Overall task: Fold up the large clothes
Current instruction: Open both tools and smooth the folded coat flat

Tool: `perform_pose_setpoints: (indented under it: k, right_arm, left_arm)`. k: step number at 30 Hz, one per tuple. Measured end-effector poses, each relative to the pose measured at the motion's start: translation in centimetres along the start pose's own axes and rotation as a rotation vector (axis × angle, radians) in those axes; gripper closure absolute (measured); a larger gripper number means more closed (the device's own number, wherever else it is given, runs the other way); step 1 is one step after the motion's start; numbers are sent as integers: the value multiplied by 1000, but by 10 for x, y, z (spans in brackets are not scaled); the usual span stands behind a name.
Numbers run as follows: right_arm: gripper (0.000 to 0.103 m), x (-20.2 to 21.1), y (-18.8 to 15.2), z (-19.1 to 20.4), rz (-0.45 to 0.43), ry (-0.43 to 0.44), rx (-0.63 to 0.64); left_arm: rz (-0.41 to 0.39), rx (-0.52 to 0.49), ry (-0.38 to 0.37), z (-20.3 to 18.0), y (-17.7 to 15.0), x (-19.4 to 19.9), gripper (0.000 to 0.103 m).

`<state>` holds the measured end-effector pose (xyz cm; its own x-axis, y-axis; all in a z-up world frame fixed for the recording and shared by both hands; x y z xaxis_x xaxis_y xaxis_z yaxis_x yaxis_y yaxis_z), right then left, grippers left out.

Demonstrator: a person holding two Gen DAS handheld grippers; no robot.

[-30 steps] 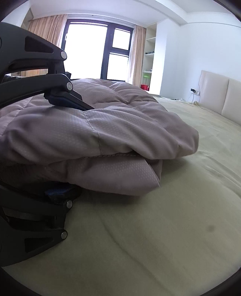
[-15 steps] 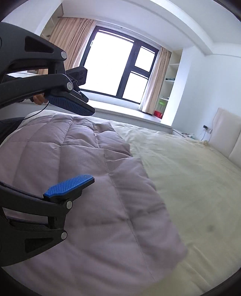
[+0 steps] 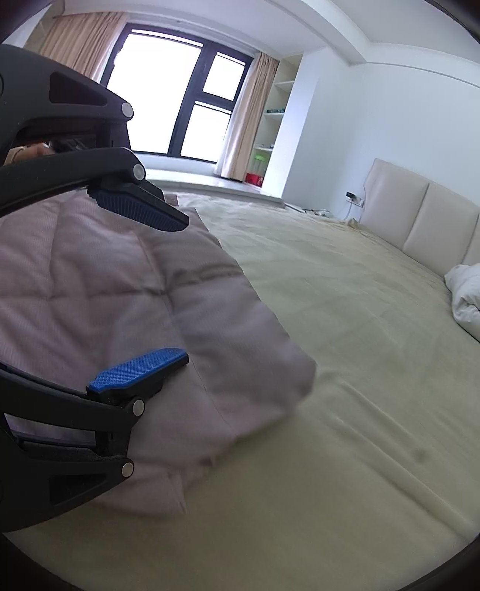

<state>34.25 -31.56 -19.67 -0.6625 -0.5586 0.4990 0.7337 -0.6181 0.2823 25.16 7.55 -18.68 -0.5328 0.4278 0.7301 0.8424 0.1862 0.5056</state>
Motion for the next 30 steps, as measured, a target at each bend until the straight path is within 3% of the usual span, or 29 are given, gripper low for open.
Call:
perform_pose_setpoints:
  k: [3, 5, 8, 12, 16, 20, 23, 27, 30]
  right_arm:
    - [37, 37, 6, -25, -49, -60, -9]
    - [37, 69, 3, -30, -91, -69, 5]
    - [37, 98, -23, 2, -92, 36, 87]
    - [36, 77, -105, 62, 88, 148, 252]
    - [36, 44, -179, 62, 260, 155, 285]
    - [36, 49, -181, 36, 194, 135, 222]
    - [36, 79, -165, 10, 99, 66, 193]
    - [36, 119, -157, -11, -8, -92, 213]
    - [36, 144, -166, 1, -94, -277, 351]
  left_arm:
    - [-41, 24, 45, 19, -5, 32, 44]
    - [-73, 31, 35, 18, -13, 58, 42]
    - [-111, 20, -61, -10, -37, 87, 32]
    - [-63, -10, -102, -46, -82, 80, 31]
    - [-43, -24, -62, -47, -108, 61, 31]
    - [-69, -31, -57, -38, -116, 67, 35]
    - [-87, -39, -39, -33, -122, 74, 35]
    - [-185, -120, 133, -39, -129, 101, 29]
    - [-327, -180, 253, -55, -131, 136, 6]
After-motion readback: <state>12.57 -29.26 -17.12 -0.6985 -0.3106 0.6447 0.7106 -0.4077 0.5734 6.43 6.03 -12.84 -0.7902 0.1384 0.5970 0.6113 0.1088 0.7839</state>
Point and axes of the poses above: each gripper's, at about its wrist camera, not at the fingertips, and x roughly against the way its jaws point, z to its left, y to its top, the point moved 6 cm from there along -x, roughly the way its jaws point, and after that the axes turned 2 degrees about y, right-handed, at the moved point
